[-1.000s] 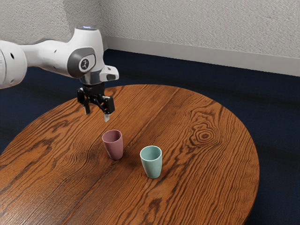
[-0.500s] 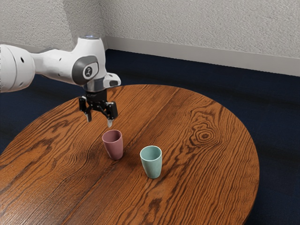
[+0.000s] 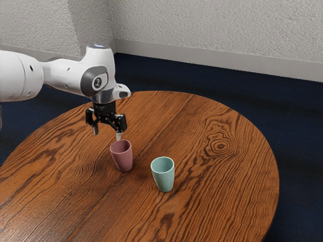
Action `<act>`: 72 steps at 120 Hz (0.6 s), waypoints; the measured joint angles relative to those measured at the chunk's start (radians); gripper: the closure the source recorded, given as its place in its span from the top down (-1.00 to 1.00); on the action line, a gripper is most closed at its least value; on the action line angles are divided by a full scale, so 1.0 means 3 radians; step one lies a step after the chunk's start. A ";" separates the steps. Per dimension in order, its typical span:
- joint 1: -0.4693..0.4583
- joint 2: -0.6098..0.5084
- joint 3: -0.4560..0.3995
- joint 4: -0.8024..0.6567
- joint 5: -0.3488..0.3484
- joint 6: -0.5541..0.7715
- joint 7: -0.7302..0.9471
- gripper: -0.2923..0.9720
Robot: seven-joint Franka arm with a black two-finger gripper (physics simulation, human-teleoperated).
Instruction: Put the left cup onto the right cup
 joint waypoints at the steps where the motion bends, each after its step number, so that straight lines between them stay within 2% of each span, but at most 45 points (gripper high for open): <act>1: 0.0000 0.0002 0.0000 0.0000 0.0000 0.0000 -0.0001 0.54; 72: -0.0014 0.0020 0.0000 -0.0103 -0.0010 0.0132 -0.0061 0.52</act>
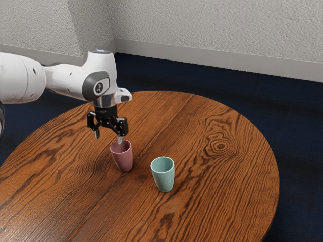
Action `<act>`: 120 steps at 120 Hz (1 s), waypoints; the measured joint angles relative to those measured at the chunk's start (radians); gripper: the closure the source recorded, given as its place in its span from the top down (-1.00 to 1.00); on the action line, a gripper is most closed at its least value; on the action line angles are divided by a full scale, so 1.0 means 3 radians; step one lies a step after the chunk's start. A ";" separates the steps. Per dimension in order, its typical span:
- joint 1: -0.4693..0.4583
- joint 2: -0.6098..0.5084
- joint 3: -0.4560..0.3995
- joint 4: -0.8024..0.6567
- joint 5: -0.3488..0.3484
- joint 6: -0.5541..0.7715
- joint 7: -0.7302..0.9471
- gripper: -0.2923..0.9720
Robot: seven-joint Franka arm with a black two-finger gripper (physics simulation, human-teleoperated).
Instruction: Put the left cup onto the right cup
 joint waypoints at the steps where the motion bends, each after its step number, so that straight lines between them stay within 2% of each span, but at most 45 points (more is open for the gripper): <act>1: 0.0001 0.0000 0.0000 -0.0002 0.0000 0.0001 -0.0001 0.52; 120: 0.0014 0.0123 0.0000 -0.0077 -0.0099 0.0100 -0.0049 0.48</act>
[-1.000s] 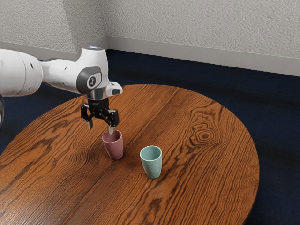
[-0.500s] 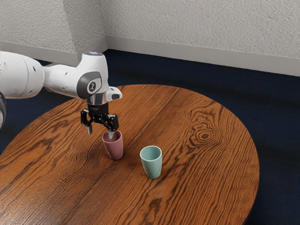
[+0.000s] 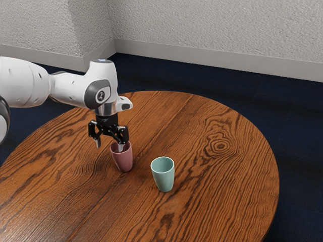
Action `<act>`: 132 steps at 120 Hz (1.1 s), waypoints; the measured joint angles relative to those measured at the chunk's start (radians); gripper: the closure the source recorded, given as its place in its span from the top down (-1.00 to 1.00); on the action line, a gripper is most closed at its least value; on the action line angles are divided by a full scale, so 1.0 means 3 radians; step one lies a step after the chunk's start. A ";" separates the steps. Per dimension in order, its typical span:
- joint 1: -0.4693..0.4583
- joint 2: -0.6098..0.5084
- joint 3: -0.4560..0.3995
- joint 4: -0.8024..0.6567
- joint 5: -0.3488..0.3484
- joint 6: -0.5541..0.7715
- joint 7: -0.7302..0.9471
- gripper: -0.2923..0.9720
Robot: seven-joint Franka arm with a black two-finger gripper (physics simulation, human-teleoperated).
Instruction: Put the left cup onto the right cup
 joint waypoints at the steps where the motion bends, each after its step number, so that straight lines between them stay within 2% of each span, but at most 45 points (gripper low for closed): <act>1: 0.0000 0.0001 0.0000 0.0000 -0.0001 0.0000 0.0000 0.48; 63: 0.0000 0.0004 0.0001 -0.0001 -0.0016 0.0005 -0.0017 0.14; 132: -0.0010 0.0033 0.0001 -0.0007 -0.0003 0.0084 -0.0022 -0.11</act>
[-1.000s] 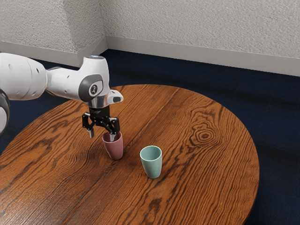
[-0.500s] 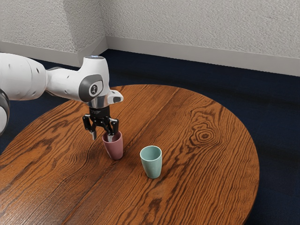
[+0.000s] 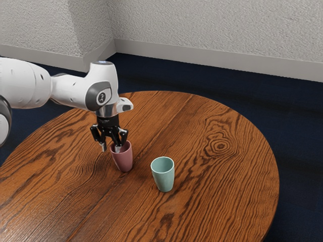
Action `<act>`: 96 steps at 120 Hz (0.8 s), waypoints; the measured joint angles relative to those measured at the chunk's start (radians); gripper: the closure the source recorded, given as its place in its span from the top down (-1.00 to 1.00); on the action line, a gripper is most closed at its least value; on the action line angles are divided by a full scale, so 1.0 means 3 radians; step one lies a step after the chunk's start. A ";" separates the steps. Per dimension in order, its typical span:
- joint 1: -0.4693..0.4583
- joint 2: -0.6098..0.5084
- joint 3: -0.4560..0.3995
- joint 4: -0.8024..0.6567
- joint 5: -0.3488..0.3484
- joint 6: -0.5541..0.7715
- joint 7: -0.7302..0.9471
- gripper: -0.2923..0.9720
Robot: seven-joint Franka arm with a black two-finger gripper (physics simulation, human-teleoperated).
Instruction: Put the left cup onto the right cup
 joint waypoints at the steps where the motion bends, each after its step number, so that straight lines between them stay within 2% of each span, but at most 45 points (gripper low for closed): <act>1: -0.0001 0.0000 0.0000 0.0000 0.0001 0.0001 0.0000 -0.11; 96: -0.0031 0.0010 -0.0003 0.0007 0.0041 0.0034 0.0022 -0.36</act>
